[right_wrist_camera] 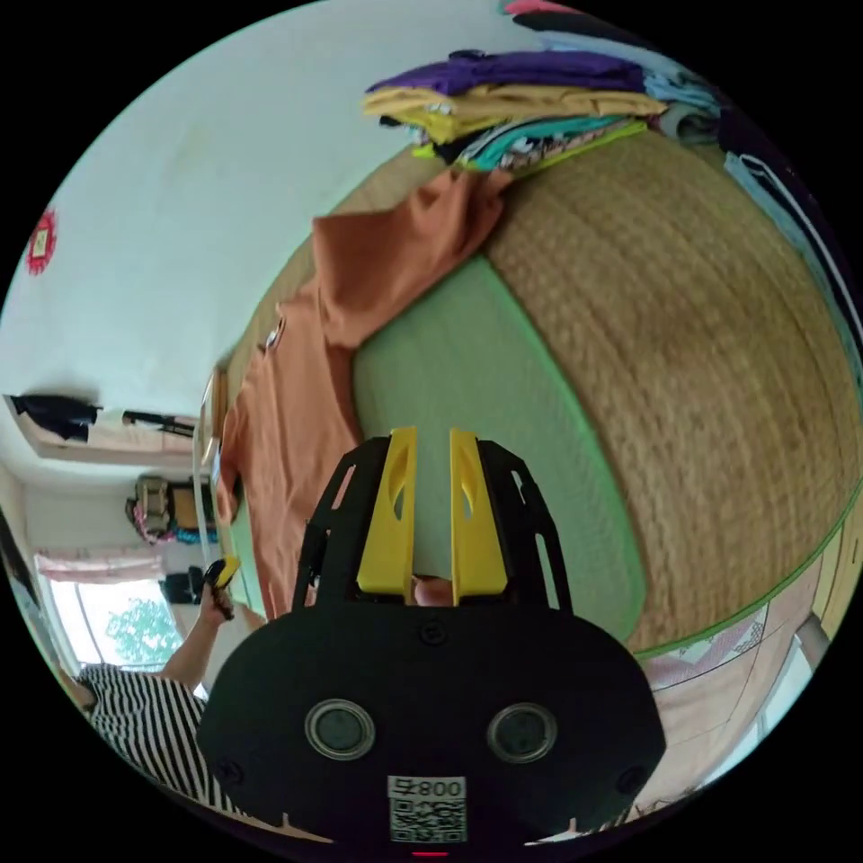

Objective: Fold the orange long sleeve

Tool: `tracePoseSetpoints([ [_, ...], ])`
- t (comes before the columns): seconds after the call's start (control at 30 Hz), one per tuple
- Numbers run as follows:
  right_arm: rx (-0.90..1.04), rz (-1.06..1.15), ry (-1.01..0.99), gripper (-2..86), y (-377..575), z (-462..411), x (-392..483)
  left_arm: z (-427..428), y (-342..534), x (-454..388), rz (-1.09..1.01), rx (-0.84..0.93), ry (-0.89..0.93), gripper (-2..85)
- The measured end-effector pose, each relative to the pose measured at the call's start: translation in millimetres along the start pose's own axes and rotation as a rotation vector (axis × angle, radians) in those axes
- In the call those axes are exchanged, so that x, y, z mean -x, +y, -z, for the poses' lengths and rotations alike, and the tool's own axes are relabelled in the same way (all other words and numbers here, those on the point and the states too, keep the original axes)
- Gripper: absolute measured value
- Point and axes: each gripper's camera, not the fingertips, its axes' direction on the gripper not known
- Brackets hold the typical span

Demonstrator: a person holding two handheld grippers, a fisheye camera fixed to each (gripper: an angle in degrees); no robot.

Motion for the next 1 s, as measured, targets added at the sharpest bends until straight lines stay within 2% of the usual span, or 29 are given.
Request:
tracePoseSetpoints([
  [0.2, 0.215, 0.058, 0.019, 11.0, 123, -42, -6, -57, 82, 42, 0.104, 0.156, 0.065, 9.9],
  [0.4, 0.248, 0.007, -0.012, 11.5, 204, -55, -31, -82, 116, 77, 0.144, 0.196, 0.116, 11.2],
  [0.53, 0.274, -0.018, -0.018, 11.7, 250, -71, -47, -106, 117, 86, 0.091, 0.255, 0.088, 11.8],
  [0.67, 0.266, -0.085, -0.115, 10.6, 281, -91, -67, -129, 116, 103, 0.101, 0.255, 0.153, 11.0],
  [0.8, 0.258, -0.146, -0.195, 7.2, 297, -111, -78, -157, 116, 115, 0.097, 0.279, 0.276, 5.9],
  [1.0, 0.237, -0.057, -0.269, 5.5, 310, -91, -69, -147, 118, 109, 0.0, 0.239, 0.33, 3.4],
])
